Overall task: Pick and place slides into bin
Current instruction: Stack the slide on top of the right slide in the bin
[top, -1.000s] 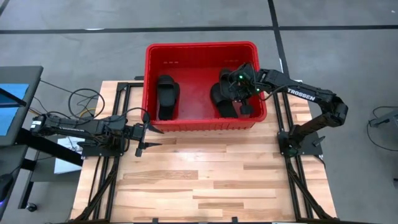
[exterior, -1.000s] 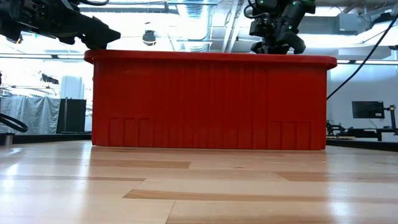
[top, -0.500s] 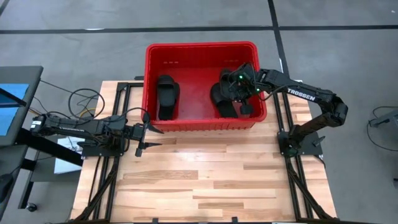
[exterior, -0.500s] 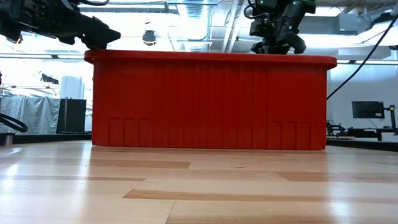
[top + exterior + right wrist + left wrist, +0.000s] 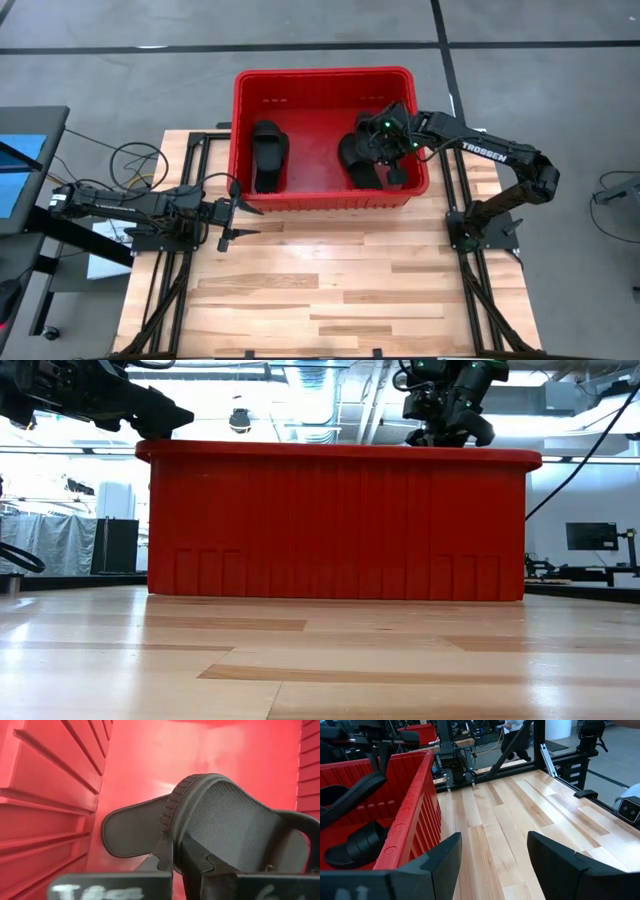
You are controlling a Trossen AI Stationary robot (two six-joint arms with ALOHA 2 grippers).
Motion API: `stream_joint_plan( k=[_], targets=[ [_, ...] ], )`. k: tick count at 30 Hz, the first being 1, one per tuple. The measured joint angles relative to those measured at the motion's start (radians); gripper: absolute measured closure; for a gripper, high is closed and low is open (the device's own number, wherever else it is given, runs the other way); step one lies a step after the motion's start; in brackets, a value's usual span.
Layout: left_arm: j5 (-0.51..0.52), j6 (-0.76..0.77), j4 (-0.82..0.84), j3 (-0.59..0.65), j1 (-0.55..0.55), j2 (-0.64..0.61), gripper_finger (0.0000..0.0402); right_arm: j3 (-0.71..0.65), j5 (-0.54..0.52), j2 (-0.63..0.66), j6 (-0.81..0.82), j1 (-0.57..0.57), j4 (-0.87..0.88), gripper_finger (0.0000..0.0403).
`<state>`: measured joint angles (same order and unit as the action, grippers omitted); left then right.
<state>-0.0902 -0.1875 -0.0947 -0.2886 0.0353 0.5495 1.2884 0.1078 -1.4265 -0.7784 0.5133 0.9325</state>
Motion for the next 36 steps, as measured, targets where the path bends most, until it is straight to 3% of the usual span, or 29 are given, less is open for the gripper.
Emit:
stream_joint_plan(
  k=[15, 36],
  targets=[
    [0.0, 0.0, 0.0, 0.0, 0.0, 0.0, 0.0183, 0.0, 0.005, 0.0, -0.028, 0.124, 0.063, 0.0403],
    [0.0, 0.0, 0.0, 0.0, 0.0, 0.0, 0.0183, 0.0, 0.08, 0.0, -0.095, 0.072, 0.111, 0.0403]
  ],
)
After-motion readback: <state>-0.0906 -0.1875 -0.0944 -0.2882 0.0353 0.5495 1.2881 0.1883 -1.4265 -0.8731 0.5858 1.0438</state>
